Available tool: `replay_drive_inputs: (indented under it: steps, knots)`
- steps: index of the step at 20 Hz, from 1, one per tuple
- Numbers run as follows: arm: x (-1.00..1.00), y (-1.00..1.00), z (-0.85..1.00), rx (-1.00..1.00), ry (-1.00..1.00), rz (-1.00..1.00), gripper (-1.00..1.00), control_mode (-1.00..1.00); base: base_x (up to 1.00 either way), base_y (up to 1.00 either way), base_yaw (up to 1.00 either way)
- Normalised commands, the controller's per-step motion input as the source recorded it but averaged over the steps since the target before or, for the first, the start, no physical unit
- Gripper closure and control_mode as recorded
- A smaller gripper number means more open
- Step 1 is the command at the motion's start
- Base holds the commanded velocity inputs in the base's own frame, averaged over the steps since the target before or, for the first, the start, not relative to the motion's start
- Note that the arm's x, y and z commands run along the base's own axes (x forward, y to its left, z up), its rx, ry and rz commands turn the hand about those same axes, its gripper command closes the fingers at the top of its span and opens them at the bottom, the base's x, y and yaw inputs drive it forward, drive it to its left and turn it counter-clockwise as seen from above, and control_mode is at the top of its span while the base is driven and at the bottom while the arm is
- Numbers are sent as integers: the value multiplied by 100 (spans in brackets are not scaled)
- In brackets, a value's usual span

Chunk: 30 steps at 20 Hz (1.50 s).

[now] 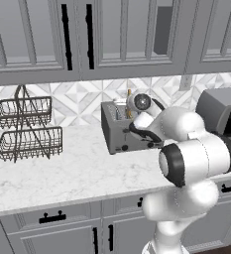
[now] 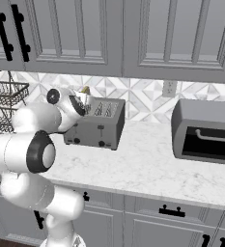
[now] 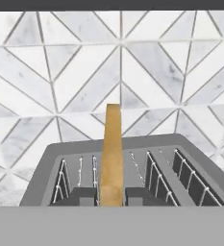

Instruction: Start the toaster. Once the lever pops up, take the bread to the plate on the dining counter.

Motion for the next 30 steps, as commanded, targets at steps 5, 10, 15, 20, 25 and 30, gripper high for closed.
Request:
replay_drive_inputs:
  steps: [5,10,15,20,25,30]
  knots:
    - [-85,1,67,0,5,0,100,-100,0,0,0]
    - [-98,0,95,2,5,0,100,-100,0,0,0]
    - [-84,0,99,8,24,0,100,-100,0,0,0]
    - [-93,0,42,6,38,0,100,-100,0,0,0]
    - [-89,-6,-4,1,32,0,100,-100,0,0,0]
    - [-91,0,-15,0,16,0,100,-100,0,0,0]
